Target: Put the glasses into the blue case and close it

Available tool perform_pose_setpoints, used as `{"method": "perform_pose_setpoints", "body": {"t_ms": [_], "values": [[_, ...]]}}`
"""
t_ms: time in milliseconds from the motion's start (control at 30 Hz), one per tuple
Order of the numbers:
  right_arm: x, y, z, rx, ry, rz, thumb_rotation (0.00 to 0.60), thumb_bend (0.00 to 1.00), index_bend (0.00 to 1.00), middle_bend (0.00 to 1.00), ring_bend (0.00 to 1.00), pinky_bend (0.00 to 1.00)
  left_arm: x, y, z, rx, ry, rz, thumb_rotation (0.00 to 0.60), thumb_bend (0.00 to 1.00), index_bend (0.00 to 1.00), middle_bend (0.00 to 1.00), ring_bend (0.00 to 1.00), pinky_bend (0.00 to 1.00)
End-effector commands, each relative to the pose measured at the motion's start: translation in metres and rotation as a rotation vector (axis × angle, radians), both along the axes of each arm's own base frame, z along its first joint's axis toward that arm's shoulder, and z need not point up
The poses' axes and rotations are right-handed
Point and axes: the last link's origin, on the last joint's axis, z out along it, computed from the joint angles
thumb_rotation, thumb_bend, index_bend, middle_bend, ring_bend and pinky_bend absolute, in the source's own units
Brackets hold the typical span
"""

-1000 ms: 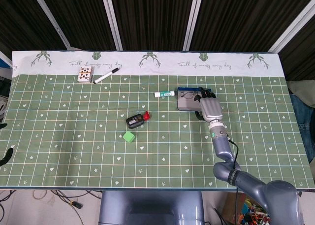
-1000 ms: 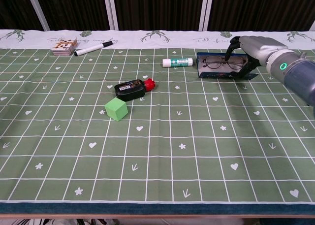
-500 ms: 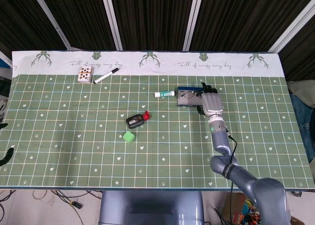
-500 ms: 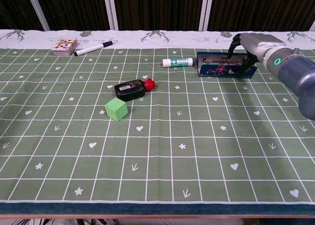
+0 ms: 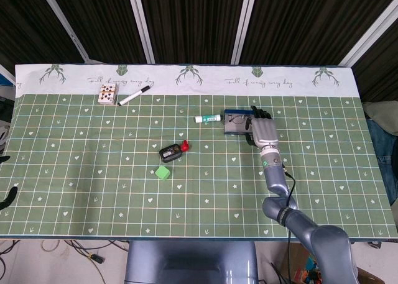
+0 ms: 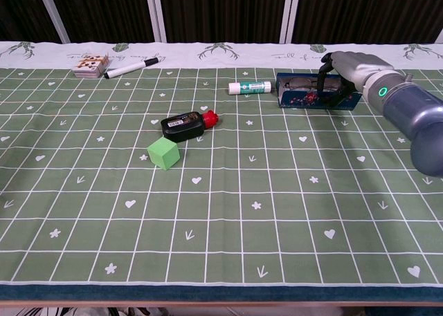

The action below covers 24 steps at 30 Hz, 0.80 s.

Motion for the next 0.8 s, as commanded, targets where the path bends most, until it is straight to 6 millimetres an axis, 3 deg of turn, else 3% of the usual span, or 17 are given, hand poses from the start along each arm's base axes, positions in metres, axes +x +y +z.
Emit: {"method": "perform_pose_setpoints", "body": {"t_ms": [33,533,800], "values": [[-0.001,0.0,0.0,0.002,-0.002,-0.003,0.6,0.47,0.54,0.1,0.13,0.17,0.0,0.0,0.0,0.0,0.0,0.001,0.6,0.32,0.2,0.0,0.0,0.0],[-0.002,0.004,-0.002,0.024,-0.055,-0.013,0.6,0.52,0.62,0.11,0.13,0.17,0.0,0.0,0.0,0.001,-0.001,0.003,0.6,0.32,0.2,0.0,0.0,0.0],[-0.004,0.027,0.012,0.027,-0.056,0.063,0.6,0.52,0.62,0.11,0.13,0.17,0.0,0.0,0.0,0.002,-0.001,0.002,0.6,0.32,0.2,0.0,0.0,0.0]]}}
